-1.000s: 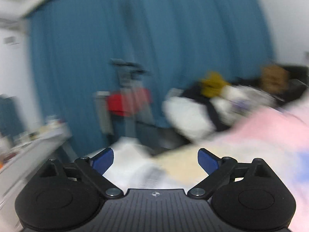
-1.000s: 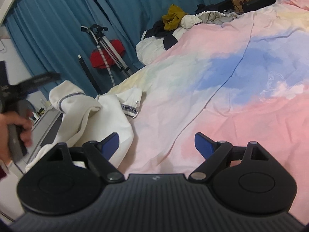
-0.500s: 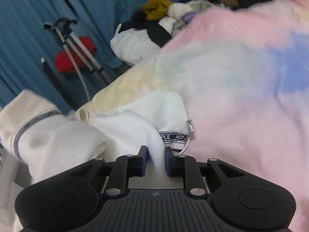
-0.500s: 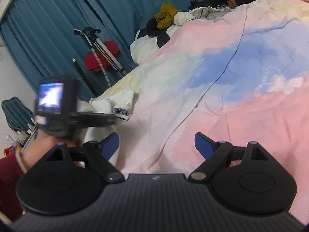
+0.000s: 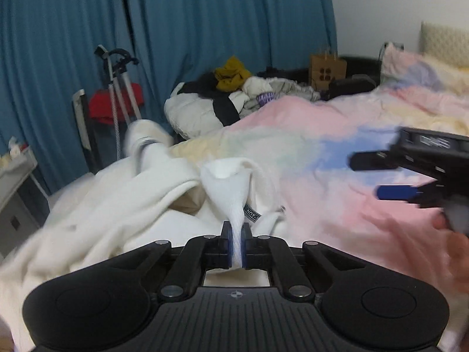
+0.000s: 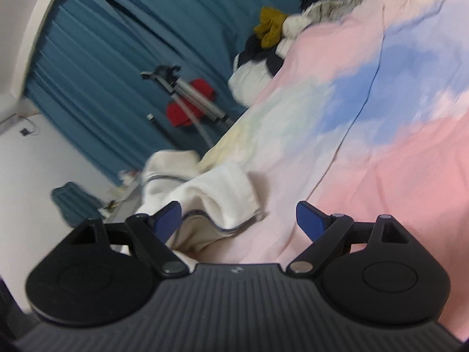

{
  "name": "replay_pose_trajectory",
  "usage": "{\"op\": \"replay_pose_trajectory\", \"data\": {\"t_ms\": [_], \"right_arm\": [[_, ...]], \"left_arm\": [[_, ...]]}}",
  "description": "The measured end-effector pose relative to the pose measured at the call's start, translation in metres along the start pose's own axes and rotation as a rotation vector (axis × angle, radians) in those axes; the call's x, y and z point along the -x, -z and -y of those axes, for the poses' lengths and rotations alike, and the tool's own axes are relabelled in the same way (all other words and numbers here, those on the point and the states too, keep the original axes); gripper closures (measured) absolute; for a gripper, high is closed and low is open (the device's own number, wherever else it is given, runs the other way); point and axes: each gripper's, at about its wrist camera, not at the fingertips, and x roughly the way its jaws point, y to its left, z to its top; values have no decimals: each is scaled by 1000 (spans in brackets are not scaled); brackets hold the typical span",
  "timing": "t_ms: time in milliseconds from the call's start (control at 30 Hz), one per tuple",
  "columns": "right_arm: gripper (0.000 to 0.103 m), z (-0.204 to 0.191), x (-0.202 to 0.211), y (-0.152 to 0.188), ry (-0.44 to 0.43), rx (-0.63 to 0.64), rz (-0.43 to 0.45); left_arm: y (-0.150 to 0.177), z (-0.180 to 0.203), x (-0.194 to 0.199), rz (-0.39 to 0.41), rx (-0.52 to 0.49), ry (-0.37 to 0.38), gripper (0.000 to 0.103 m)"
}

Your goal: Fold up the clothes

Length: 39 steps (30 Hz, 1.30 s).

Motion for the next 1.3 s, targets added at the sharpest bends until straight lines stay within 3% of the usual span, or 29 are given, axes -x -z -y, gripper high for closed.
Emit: {"op": "replay_pose_trajectory", "data": {"t_ms": [100,233,367,467,533,567,600,633,667,767,867,933,1000,1100,1167,1233,1300], "right_arm": [[15,-1,-7,7,-116,-83,-94],[21,-10,-35,14,-264,-245,-258],[22,-20,-79,11,-228,-329,-306],[23,-10,-129,8,-111,-416,-338],[31,-5,-162,4,-26,-428,-335],[42,-7,-170,0,6,-409,-325],[68,-8,-178,-4,38,-389,-315],[81,-9,-187,-9,70,-368,-304],[88,-11,-195,-13,101,-348,-294],[97,-46,-180,-38,163,-101,-167],[97,-78,-157,-71,164,70,-82],[97,-96,-132,-95,175,188,31],[97,-101,-100,-120,167,232,158],[97,-81,-41,-150,187,210,357],[97,-50,-7,-158,276,160,456],[97,-7,15,-155,383,81,482],[97,40,27,-140,456,-10,453]], "left_arm": [[28,-6,29,46,16,9,98],[47,-27,36,96,142,57,98],[54,-52,38,134,267,140,98],[65,-72,40,176,345,209,98],[73,-79,36,176,385,247,98],[76,-82,32,168,399,264,98],[79,-84,28,157,405,276,98],[82,-85,24,149,408,287,98],[84,-86,20,143,412,298,98],[83,-90,14,171,433,349,96],[79,-93,16,218,472,405,83],[78,-95,21,237,495,435,68],[78,-96,27,255,519,465,60],[79,-99,32,253,560,491,54],[81,-101,34,232,590,498,50],[85,-105,37,206,629,490,40],[89,-114,38,172,678,470,33]]}}
